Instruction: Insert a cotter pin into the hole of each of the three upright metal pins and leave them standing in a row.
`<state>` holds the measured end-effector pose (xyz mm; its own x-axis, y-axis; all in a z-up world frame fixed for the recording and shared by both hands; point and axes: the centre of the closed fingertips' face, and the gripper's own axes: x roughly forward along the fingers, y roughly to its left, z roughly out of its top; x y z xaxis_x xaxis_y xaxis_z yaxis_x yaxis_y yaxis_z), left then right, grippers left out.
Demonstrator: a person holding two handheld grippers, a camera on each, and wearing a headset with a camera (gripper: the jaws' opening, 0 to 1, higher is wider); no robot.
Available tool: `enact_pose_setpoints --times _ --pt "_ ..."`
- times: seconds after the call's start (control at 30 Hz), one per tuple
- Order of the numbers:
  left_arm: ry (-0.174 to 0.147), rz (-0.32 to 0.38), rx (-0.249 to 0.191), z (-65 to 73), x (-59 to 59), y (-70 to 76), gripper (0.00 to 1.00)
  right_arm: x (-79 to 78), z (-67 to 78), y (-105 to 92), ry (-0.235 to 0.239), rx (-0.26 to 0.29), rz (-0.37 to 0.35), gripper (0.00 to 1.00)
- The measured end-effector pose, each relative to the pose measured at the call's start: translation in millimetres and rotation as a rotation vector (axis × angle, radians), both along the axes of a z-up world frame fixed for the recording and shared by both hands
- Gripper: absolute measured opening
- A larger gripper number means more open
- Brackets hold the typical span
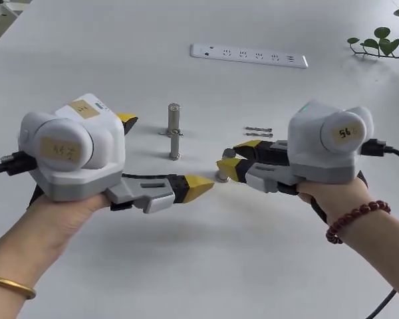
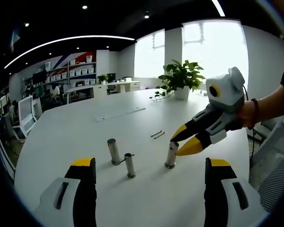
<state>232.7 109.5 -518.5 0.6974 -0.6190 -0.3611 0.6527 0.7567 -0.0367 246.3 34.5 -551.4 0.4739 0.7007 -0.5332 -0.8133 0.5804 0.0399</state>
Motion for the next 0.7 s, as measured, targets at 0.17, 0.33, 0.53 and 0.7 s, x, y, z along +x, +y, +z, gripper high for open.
enact_pose_setpoints --times 0.17,0.33,0.53,0.7 --pt "-0.011 0.002 0.0 1.7 0.8 0.7 0.96 -5.2 9.4 -7.2 0.034 0.003 0.027 0.23" --pt "-0.017 0.0 0.001 2.5 0.8 0.3 0.96 -4.8 17.4 -13.8 0.029 -0.003 0.067 0.23" --pt "-0.016 0.007 -0.001 2.6 1.6 2.3 0.95 5.8 18.9 -27.7 0.006 -0.06 0.074 0.21" --pt "-0.02 0.006 0.0 3.6 1.8 2.3 0.95 23.0 16.6 -39.5 -0.018 -0.146 0.084 0.18"
